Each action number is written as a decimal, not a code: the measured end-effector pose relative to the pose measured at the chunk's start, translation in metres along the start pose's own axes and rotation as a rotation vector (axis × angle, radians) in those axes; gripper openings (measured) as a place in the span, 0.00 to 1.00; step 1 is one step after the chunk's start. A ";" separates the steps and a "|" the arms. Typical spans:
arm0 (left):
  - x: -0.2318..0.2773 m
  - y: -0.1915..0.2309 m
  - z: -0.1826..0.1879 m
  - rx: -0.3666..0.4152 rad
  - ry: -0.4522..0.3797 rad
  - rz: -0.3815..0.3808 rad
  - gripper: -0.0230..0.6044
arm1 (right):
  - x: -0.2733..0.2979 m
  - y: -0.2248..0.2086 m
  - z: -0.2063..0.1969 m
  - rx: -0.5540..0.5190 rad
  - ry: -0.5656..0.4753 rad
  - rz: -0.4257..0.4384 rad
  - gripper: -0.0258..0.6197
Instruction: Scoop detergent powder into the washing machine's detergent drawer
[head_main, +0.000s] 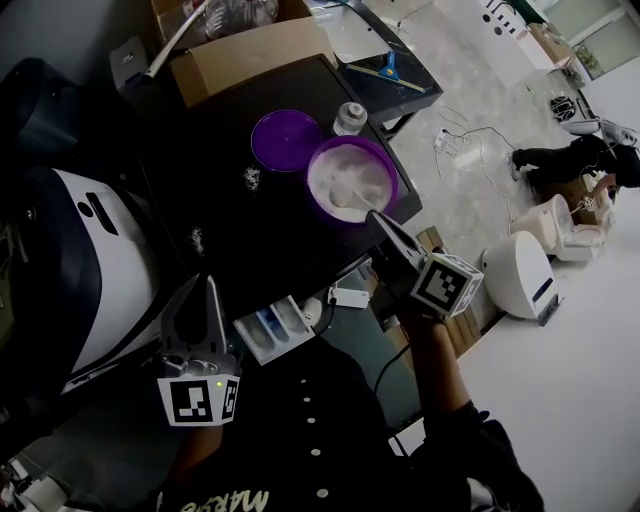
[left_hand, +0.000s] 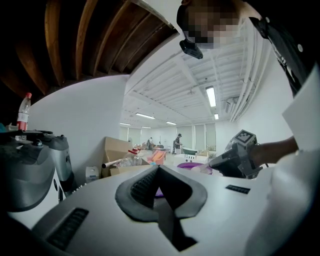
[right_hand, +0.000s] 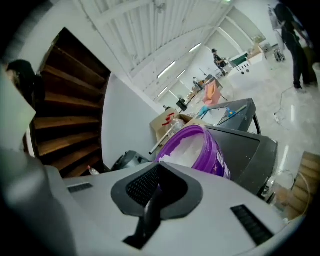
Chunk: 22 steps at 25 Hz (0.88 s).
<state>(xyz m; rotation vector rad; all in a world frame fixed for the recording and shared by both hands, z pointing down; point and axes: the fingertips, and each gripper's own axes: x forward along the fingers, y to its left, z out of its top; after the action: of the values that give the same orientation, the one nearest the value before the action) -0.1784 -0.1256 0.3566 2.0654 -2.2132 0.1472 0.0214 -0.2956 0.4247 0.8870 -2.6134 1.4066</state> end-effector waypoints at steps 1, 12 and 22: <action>-0.002 0.001 0.002 0.002 -0.007 0.002 0.06 | -0.003 0.001 0.003 0.033 -0.031 0.012 0.09; -0.024 0.007 0.024 0.019 -0.068 0.016 0.06 | -0.026 0.033 0.015 0.060 -0.153 0.118 0.09; -0.040 0.004 0.031 0.022 -0.097 0.006 0.06 | -0.055 0.085 -0.010 0.049 -0.094 0.243 0.09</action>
<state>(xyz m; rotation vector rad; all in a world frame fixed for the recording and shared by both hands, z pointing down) -0.1805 -0.0902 0.3198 2.1215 -2.2830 0.0740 0.0227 -0.2263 0.3500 0.6746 -2.8505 1.5226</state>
